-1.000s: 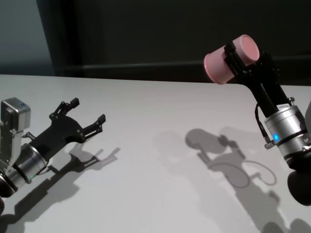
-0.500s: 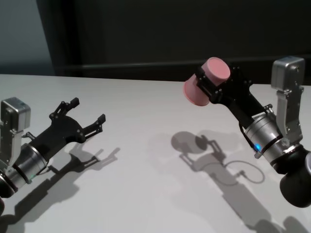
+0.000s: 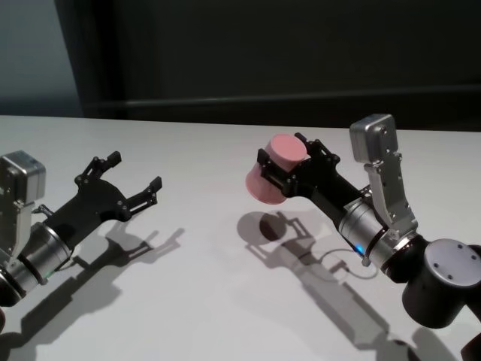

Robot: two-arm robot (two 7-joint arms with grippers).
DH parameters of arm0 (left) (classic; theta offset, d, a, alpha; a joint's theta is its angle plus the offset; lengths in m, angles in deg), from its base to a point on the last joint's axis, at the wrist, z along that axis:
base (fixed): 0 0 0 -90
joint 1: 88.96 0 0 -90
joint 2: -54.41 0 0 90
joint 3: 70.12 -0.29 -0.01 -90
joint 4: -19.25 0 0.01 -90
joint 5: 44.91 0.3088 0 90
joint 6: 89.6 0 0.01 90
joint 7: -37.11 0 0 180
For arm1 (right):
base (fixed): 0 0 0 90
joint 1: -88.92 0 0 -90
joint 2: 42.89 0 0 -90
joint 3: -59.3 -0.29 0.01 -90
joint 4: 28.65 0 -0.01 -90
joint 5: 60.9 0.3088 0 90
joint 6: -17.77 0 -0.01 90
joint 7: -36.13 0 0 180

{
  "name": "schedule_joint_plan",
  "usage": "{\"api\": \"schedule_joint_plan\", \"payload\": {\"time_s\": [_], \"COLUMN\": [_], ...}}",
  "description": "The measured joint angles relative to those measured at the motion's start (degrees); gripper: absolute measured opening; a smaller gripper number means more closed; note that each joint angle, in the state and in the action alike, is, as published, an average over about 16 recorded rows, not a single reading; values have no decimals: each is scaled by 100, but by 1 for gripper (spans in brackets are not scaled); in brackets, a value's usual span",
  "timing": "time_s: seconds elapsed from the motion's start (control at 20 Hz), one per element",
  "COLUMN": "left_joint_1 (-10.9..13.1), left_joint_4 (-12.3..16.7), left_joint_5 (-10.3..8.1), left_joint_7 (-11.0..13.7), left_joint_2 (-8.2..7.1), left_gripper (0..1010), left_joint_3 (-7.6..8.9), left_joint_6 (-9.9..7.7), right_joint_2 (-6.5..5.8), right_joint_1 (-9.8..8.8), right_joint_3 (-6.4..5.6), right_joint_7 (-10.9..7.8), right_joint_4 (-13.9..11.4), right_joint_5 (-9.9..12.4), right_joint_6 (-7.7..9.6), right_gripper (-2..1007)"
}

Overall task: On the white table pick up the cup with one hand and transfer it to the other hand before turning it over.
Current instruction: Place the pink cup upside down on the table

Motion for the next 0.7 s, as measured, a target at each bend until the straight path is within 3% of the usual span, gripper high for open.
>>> {"api": "schedule_joint_plan", "payload": {"time_s": [0.35, 0.7], "left_joint_1": [0, 0], "left_joint_4": [0, 0], "left_joint_5": [0, 0], "left_joint_7": [0, 0], "left_joint_2": [0, 0], "left_gripper": [1001, 1001], "left_joint_3": [0, 0], "left_joint_6": [0, 0], "right_joint_2": [113, 129], "right_joint_1": [112, 164], "right_joint_3": [244, 350], "right_joint_7": [-129, -202], "right_joint_4": [342, 532], "right_joint_5": [-265, -527], "right_joint_6": [236, 392], "right_gripper": [786, 786]}}
